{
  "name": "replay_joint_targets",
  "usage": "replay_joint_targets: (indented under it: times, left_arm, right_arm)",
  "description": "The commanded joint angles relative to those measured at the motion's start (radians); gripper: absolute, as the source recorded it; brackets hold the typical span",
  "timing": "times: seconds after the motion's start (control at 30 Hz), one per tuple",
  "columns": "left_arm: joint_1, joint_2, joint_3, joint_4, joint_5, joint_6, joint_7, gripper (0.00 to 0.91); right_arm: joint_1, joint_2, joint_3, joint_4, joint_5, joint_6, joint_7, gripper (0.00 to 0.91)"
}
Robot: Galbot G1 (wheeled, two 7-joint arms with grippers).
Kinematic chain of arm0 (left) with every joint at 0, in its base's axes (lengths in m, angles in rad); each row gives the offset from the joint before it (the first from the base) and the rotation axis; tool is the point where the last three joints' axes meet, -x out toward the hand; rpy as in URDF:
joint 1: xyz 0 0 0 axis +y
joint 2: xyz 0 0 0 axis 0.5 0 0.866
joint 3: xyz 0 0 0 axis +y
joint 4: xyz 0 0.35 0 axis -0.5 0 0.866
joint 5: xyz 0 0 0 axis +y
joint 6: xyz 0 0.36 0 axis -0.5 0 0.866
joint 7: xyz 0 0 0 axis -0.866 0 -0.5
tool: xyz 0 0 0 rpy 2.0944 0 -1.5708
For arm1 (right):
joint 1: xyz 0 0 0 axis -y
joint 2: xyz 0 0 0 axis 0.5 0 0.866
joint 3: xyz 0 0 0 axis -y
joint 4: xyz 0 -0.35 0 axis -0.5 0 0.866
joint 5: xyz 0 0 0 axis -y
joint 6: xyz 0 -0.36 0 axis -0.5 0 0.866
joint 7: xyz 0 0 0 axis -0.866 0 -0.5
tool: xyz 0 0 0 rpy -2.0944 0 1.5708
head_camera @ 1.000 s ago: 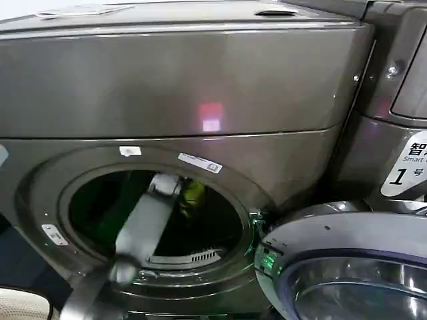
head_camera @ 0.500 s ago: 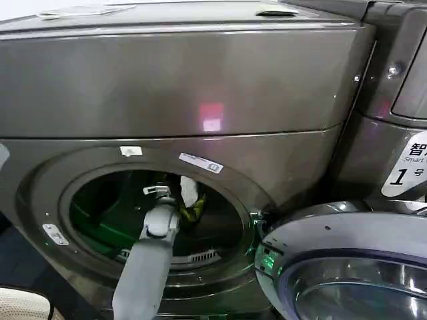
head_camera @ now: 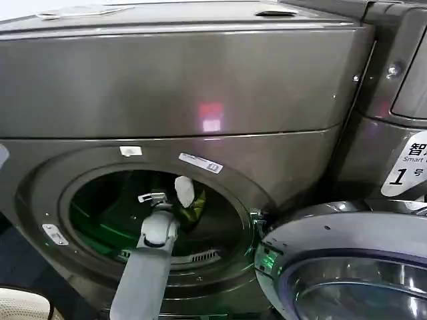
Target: Grasp the clothes from the dryer.
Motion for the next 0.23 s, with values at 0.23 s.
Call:
replay_joint_targets:
  times: [0.23]
  left_arm:
    - [-0.007,0.002,-0.001,-0.009,0.008,0.008,-0.001,0.0]
  right_arm:
    - [-0.006,0.0,0.015,-0.002,0.012,-0.016,-0.008,0.907]
